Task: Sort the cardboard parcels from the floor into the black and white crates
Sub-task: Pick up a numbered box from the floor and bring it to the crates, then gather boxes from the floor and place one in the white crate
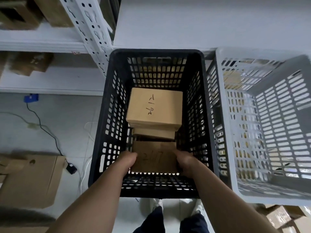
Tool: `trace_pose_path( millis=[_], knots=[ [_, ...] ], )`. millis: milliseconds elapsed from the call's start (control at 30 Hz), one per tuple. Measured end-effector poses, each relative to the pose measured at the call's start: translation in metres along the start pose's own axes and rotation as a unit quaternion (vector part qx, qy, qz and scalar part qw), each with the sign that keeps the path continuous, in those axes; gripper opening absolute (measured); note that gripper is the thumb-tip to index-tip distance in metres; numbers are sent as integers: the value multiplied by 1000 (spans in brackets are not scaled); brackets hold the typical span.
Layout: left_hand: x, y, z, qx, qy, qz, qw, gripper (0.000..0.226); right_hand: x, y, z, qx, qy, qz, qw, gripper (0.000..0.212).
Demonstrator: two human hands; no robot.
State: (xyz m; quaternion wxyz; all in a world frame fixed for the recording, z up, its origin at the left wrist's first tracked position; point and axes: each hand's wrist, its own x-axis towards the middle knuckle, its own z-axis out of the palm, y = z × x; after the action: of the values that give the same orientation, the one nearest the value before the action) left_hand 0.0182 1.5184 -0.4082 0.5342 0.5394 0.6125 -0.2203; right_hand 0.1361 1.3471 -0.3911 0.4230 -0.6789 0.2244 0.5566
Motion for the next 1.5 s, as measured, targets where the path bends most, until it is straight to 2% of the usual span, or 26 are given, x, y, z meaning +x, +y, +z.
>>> trace_pose_path(
  millis=[100,233,400,500,600,767,933,1100,1267,1500],
  knots=[
    [-17,7,-4,27,7,31,999,32,-15,-5,-1,-21,19,-44,999,31],
    [-50,34,-8,-2,66,101,993,25,-44,-19,-6,-41,34,-102,993,30],
    [-116,86,-2,-66,111,233,964,15,-98,-47,-26,21,72,-237,969,21],
    [-159,114,14,-122,94,299,942,16,-136,-58,-53,59,87,-291,951,14],
    [-203,137,41,-178,77,338,921,16,-170,-62,-89,120,107,-337,928,19],
    [-273,160,111,-186,31,418,889,16,-218,-41,-166,202,161,-362,896,19],
    [-343,154,205,-157,-39,465,870,19,-258,14,-264,273,206,-376,861,18],
    [-407,118,318,-97,-107,500,854,21,-298,102,-374,312,265,-367,835,23],
    [-462,64,439,-59,-161,487,856,21,-329,211,-481,332,315,-330,826,25],
    [-502,-16,572,54,-219,454,862,26,-351,346,-584,391,369,-262,801,26]
  ],
)
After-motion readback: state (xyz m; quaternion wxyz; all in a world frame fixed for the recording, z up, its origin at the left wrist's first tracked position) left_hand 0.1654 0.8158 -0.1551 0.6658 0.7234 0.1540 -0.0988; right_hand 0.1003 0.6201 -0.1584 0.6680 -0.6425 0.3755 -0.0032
